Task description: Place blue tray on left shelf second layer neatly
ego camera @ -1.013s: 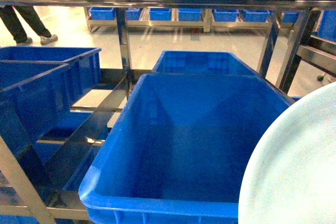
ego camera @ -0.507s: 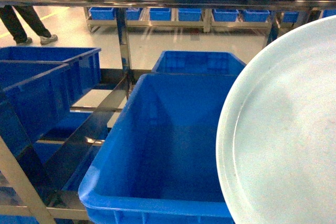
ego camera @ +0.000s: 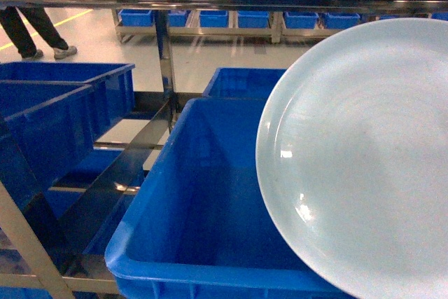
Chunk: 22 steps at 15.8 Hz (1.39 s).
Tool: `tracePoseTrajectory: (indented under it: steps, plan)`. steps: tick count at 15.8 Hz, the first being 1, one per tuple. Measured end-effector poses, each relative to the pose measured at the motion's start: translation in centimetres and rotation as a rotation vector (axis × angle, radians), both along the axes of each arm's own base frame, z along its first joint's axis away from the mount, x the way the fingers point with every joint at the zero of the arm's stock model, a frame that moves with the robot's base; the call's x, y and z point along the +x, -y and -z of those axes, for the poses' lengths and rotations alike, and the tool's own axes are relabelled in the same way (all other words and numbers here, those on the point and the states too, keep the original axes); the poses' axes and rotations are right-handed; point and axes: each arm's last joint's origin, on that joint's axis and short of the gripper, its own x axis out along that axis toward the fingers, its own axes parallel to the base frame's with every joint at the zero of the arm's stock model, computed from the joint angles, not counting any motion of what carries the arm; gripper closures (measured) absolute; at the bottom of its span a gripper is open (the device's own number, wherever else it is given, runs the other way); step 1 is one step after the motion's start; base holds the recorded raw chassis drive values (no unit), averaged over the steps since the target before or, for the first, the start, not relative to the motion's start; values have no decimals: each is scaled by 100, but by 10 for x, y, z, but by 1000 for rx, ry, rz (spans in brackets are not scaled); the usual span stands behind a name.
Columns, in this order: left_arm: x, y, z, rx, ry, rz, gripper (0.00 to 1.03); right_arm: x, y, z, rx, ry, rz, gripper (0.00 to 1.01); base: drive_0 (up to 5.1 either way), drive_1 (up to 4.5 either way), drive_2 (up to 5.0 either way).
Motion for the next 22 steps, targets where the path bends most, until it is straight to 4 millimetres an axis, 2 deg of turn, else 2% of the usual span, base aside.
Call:
tracePoseTrajectory:
  steps: [3,4,10,17,22]
  plan:
    - [0,0,0,0,0,0,5,15,-6,2,0,-2,2,99,0,0,0]
    - [0,0,0,0,0,0,5,25,-11,14,-8,-29,6,99,0,0,0]
    - [0,0,0,0,0,0,5,40,-19,34,-23,-56,1,99,0,0,0]
    - [0,0,0,0,0,0,5,49,-23,46,-46,-67,9,99,0,0,0]
    - [0,0,0,0,0,0,5,49,-23,45,-45,-51,7,81,0,0,0]
